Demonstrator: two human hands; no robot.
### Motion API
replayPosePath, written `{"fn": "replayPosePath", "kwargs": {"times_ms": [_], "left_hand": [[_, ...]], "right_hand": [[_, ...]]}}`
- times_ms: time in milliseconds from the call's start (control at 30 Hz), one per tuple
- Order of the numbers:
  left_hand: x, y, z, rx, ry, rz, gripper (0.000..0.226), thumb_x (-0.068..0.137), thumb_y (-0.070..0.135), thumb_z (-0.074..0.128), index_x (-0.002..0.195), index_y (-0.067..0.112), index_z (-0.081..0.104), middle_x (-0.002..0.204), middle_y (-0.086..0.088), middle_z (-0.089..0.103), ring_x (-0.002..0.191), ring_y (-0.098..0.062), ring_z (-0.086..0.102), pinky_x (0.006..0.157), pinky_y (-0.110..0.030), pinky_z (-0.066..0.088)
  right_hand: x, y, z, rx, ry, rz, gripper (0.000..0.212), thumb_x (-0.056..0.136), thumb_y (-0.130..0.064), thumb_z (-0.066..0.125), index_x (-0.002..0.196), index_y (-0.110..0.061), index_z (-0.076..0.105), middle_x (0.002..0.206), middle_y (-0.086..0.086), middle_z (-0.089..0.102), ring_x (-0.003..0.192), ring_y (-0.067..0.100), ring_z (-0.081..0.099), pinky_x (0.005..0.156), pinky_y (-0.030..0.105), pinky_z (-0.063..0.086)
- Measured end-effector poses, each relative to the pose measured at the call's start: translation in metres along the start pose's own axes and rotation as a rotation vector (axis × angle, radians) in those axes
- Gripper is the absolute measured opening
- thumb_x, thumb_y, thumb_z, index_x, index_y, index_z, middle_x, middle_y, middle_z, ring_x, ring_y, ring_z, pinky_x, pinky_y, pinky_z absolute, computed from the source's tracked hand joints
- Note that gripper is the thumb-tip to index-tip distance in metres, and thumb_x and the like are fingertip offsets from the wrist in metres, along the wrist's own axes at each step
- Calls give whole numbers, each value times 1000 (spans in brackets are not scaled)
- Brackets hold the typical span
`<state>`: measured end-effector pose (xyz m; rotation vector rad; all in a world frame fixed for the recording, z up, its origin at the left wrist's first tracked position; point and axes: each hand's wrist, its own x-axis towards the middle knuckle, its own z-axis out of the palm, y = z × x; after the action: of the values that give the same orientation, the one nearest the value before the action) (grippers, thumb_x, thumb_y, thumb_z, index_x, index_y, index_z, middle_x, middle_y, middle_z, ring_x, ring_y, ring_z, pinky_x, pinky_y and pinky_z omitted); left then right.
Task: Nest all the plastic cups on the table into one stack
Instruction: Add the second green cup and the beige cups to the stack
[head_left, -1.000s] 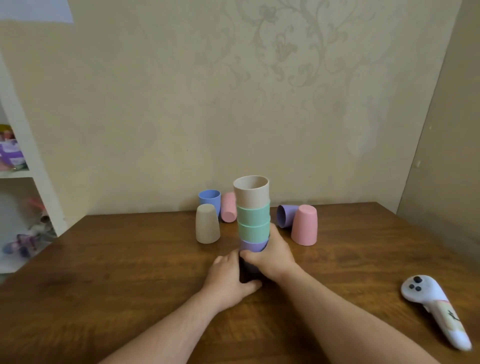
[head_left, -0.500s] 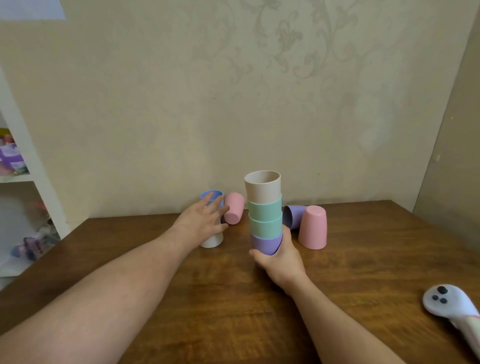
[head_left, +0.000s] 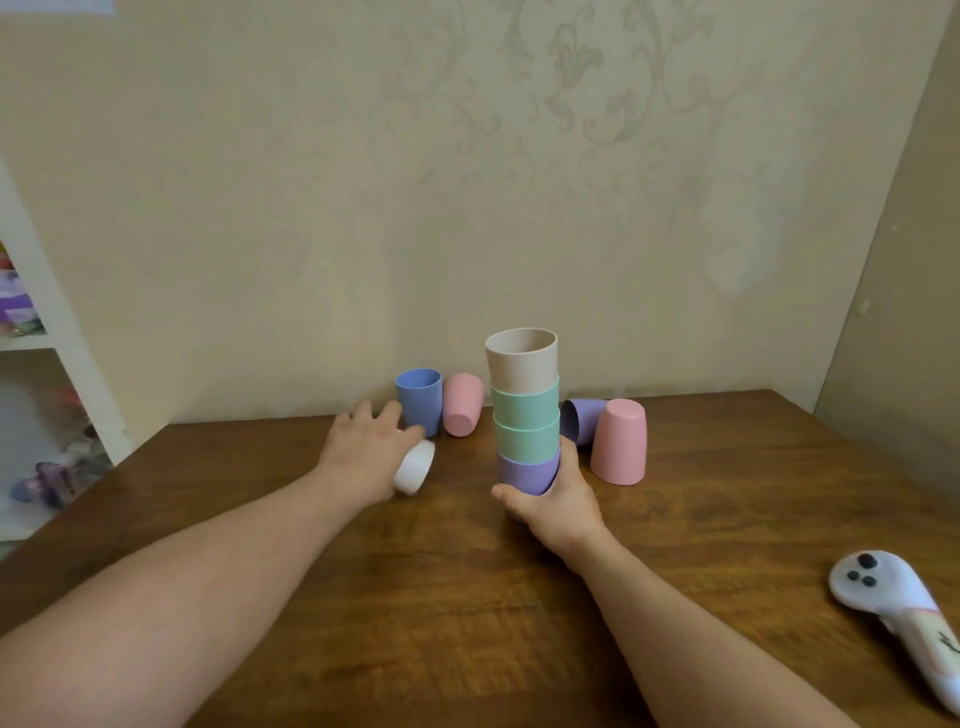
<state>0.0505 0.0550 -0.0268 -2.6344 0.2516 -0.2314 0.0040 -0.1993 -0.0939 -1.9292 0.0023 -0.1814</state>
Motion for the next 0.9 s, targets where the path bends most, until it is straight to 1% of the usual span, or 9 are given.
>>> {"fn": "replayPosePath", "kwargs": {"times_ms": [67, 133, 267, 400, 467, 600, 767, 833, 900], "left_hand": [[-8, -2, -1, -370, -36, -108, 87, 77, 62, 79, 152, 44, 39, 138, 0, 51, 124, -30, 60, 96, -45, 53], [-16, -1, 3, -657, -25, -205, 91, 69, 69, 81, 147, 42, 42, 132, 4, 55, 122, -28, 63, 94, -44, 56], [-32, 14, 18, -1124, 68, -316, 87, 69, 56, 94, 141, 33, 51, 129, 5, 62, 119, -23, 62, 93, -41, 54], [-42, 31, 32, -1515, 114, -446, 95, 74, 40, 99, 152, 31, 46, 142, 3, 63, 121, -20, 59, 100, -42, 53], [-47, 38, 39, -1561, 134, -510, 101, 74, 38, 100, 157, 29, 43, 147, 0, 63, 120, -20, 58, 99, -42, 52], [-53, 44, 44, -1518, 168, -539, 103, 71, 37, 101, 157, 27, 44, 146, 0, 65, 117, -19, 59, 95, -39, 52], [-52, 36, 35, -1575, 95, -528, 95, 71, 32, 102, 151, 26, 50, 140, 2, 65, 118, -19, 60, 98, -40, 52], [-48, 25, 14, -1604, 146, -533, 84, 74, 31, 101, 144, 26, 54, 133, 3, 67, 118, -20, 63, 97, -41, 53], [-40, 15, -17, -1700, 279, -514, 72, 77, 34, 98, 137, 25, 58, 128, 3, 70, 120, -21, 68, 96, -41, 55]], "right_hand": [[-1, -3, -3, 33, -36, -13, 116, 60, -49, 101, 153, -43, 32, 140, -15, 60, 127, 14, 62, 110, 44, 55], [1, -8, -6, 76, -28, -24, 118, 58, -48, 102, 154, -43, 34, 142, -16, 60, 128, 11, 62, 110, 41, 54], [-1, -19, -4, 87, 33, -37, 80, 75, -34, 97, 140, -42, 51, 128, -16, 67, 114, 5, 65, 106, 38, 56], [-7, -19, 0, 79, 15, -48, 74, 82, -32, 93, 138, -43, 47, 121, -22, 62, 111, 5, 62, 100, 32, 53], [-9, -18, 1, 82, 10, -49, 73, 83, -31, 93, 137, -45, 44, 119, -24, 61, 109, 4, 62, 99, 30, 52], [-12, -17, 3, 81, 19, -55, 79, 84, -30, 92, 148, -38, 45, 127, -17, 61, 118, 9, 62, 97, 28, 49], [-10, -20, 1, 67, -2, -51, 73, 85, -31, 91, 135, -46, 40, 125, -19, 59, 117, 7, 60, 97, 28, 50], [-10, -26, 0, 68, 1, -69, 73, 84, -31, 92, 136, -46, 42, 121, -23, 59, 113, 5, 61, 97, 28, 49], [-8, -25, 0, 73, 4, -68, 73, 83, -32, 92, 135, -47, 43, 117, -27, 60, 108, 1, 62, 96, 28, 49]]}}
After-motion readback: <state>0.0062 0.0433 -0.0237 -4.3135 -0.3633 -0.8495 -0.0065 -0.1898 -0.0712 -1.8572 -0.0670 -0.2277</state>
